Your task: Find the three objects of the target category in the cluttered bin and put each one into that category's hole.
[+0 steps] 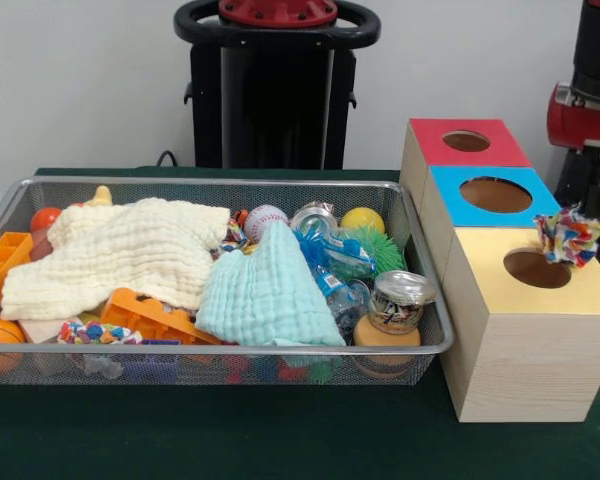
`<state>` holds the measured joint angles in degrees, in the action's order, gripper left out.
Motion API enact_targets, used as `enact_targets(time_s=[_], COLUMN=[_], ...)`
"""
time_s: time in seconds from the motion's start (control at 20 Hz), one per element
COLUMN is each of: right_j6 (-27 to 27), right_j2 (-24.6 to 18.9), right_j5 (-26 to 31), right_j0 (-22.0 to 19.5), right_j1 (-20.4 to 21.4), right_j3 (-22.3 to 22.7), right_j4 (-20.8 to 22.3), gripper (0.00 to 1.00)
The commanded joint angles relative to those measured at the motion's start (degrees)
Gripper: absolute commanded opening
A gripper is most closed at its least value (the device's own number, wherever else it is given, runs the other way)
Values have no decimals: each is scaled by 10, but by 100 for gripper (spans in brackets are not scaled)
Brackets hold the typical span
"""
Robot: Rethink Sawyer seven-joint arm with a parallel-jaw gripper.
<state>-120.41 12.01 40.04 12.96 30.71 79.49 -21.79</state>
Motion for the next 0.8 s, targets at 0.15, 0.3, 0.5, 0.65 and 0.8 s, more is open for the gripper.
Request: enact_targets(time_s=[0.15, 0.3, 0.5, 0.65, 0.8], right_j6=[-109, -107, -113, -110, -112], right_j2=[-25, -33, -28, -30, -24], right_j5=[-73, -83, -70, -73, -64], right_j0=[-30, -34, -31, -34, -33], right_j1=[-25, -22, -20, -19, -23], right_j3=[68, 77, 71, 76, 67], right_j4=[-8, -12, -13, -12, -10], gripper=[0, 0, 0, 0, 0])
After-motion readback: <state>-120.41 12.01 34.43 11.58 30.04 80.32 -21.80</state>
